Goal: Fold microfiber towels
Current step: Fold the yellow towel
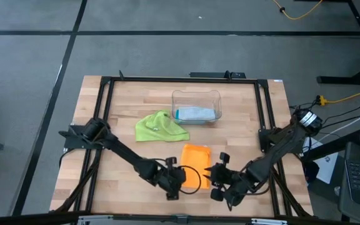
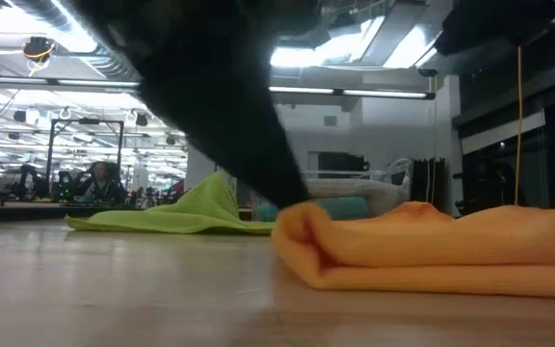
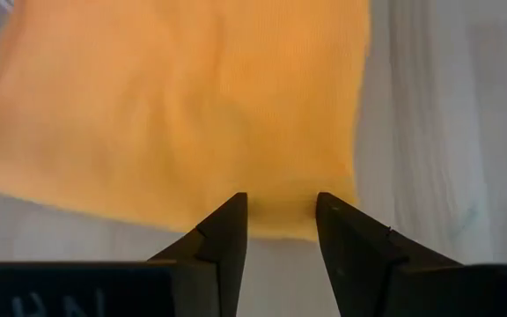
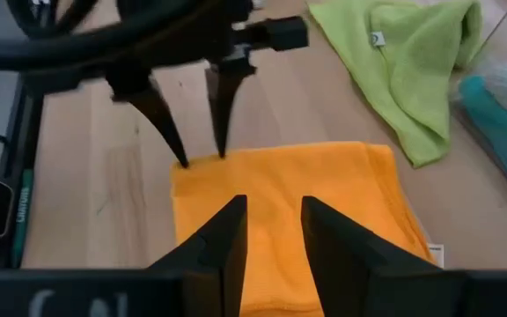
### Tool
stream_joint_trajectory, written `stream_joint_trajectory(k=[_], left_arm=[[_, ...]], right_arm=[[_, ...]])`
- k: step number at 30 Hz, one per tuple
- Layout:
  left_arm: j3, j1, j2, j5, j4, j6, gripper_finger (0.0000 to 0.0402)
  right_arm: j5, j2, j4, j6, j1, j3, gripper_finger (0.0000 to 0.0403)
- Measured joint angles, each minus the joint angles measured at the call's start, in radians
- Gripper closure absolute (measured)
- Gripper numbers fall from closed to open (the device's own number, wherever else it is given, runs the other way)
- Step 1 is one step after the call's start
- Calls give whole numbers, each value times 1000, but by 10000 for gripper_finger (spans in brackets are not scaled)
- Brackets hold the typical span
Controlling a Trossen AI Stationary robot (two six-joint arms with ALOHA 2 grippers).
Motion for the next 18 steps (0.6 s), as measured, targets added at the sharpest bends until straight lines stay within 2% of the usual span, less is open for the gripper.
stream_joint_trajectory(k=[5, 10, 18], left_arm=[[0, -2, -5, -26, 22, 22, 272], [1, -1, 8, 82, 6, -14, 272], [7, 0, 89, 77, 21, -39, 272]], right_arm=[[18, -5, -1, 2, 13, 0, 290], [20, -5, -5, -5, 13, 0, 290], [18, -5, -7, -8, 13, 0, 290]])
